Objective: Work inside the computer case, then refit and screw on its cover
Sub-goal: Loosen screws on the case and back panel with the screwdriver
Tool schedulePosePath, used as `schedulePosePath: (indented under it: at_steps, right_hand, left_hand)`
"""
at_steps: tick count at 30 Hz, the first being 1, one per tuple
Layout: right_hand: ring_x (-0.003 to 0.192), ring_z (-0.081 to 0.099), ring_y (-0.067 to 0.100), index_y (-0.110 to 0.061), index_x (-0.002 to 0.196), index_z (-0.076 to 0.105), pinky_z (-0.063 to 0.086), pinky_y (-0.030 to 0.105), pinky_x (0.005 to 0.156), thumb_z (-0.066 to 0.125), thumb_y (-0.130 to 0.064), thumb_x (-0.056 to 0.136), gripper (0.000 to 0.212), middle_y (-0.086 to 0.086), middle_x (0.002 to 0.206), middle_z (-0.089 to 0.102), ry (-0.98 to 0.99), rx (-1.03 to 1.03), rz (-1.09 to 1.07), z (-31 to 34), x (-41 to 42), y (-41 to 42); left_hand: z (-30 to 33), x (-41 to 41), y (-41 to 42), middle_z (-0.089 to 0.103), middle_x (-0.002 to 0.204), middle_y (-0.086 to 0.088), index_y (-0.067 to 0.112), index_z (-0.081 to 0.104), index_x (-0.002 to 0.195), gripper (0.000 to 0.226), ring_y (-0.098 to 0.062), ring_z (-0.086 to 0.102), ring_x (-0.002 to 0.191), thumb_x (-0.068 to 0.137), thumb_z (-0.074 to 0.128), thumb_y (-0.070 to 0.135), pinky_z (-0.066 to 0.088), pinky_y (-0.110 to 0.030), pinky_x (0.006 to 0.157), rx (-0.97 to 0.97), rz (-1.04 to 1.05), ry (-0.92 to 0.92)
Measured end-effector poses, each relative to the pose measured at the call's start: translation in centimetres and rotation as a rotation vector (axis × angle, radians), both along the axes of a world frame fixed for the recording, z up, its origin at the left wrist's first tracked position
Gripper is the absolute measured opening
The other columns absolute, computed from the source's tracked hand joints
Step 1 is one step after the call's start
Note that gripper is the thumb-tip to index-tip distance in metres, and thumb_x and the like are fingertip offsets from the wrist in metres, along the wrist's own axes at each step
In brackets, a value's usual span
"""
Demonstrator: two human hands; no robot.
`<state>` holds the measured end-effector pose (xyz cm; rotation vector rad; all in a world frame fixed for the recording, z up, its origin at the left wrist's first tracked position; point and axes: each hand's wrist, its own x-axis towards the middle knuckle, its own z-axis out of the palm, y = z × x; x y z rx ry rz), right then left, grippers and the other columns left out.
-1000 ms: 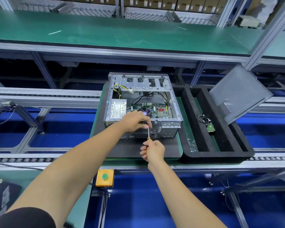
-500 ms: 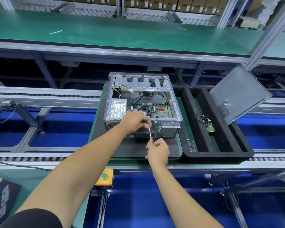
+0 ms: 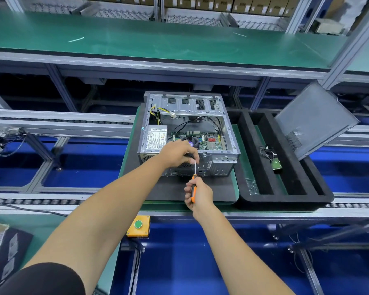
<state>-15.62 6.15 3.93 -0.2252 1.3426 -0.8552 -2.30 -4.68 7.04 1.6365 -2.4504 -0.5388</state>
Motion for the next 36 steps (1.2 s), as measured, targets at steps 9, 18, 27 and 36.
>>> schedulePosePath:
  at_steps: [9,18,27,36]
  right_hand:
    - [0.034,0.047,0.019,-0.004,0.082,0.056,0.039,0.027,0.041,0.06,-0.013,0.093,0.014,0.007,0.053,0.056,0.395,-0.223,-0.071,0.0,1.2,0.0]
    - [0.036,0.035,0.009,-0.011,0.081,0.053,0.03,0.018,0.033,0.059,-0.017,0.097,0.018,-0.003,0.051,0.042,-0.413,0.025,-0.122,0.1,0.3,-0.4]
    - [0.067,0.061,0.03,-0.012,0.08,0.054,0.039,0.033,0.057,0.056,-0.032,0.095,0.025,0.006,0.069,0.066,0.783,-0.272,0.074,-1.2,0.5,1.2]
    - [0.034,0.023,0.01,-0.01,0.072,0.049,0.014,0.02,0.034,0.056,-0.016,0.098,0.027,0.0,0.052,0.041,-0.151,-0.047,-0.077,0.0,0.5,-0.2]
  left_hand:
    - [-0.1,0.2,-0.1,0.059,0.103,0.005,0.055,0.069,0.098,0.011,-0.016,0.052,0.1,0.089,0.071,0.049,0.043,-0.039,0.089,0.01,-0.024,0.037]
    - [-0.2,0.1,-0.2,0.058,0.101,0.005,0.055,0.068,0.094,0.007,-0.016,0.051,0.096,0.091,0.068,0.049,0.043,-0.04,0.086,-0.015,-0.017,0.012]
    - [-0.6,-0.2,-0.5,0.053,0.092,0.01,0.056,0.066,0.086,0.008,-0.013,0.051,0.09,0.087,0.072,0.052,0.039,-0.035,0.075,-0.023,0.008,0.014]
    - [-1.0,0.7,-0.6,0.056,0.095,0.017,0.055,0.068,0.102,0.019,-0.009,0.047,0.096,0.094,0.069,0.038,0.046,-0.037,0.082,-0.028,-0.009,0.07]
